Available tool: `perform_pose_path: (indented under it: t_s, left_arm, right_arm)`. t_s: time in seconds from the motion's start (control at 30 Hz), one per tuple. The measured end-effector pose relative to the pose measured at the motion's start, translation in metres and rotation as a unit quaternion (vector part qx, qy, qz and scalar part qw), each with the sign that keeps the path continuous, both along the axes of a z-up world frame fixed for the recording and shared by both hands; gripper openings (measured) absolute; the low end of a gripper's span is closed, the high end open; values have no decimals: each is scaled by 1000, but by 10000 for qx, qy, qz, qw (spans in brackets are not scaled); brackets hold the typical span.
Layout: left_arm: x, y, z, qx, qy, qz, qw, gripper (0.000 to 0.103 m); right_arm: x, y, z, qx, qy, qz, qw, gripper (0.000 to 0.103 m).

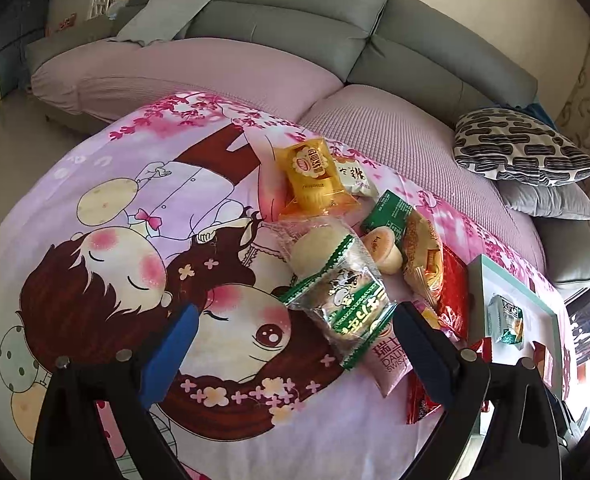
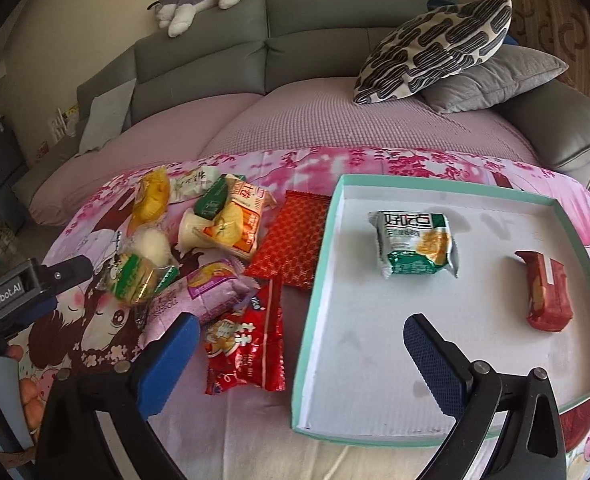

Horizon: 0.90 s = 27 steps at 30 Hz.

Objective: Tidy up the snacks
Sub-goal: 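Move both tools back over the snack pile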

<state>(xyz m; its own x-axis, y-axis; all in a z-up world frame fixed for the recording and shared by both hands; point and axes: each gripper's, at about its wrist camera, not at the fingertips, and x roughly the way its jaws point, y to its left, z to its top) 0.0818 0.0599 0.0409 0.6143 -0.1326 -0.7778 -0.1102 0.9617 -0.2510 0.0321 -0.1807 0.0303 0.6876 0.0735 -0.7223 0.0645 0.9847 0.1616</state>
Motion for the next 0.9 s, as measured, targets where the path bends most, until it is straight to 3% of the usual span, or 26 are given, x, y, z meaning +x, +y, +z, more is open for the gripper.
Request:
perform_pose_path:
  t_s: [0.27, 0.57, 0.73, 0.9]
  left_arm:
    - [16, -8, -12, 84, 221, -163, 9996, 98]
    - [35, -22, -25, -78, 437, -332, 9985, 98]
    - [44, -30, -29, -182, 476, -478, 9976, 98]
    - [47, -31, -38, -241, 627, -326, 9972, 98]
  right_arm:
    - [6, 24, -5, 22, 42, 294, 9996, 103]
    - [9, 33, -12, 49, 119, 377, 9992, 103]
    - [8, 34, -12, 104, 95, 394, 9991, 95]
    - [8, 31, -12, 200, 90, 382, 9990, 85]
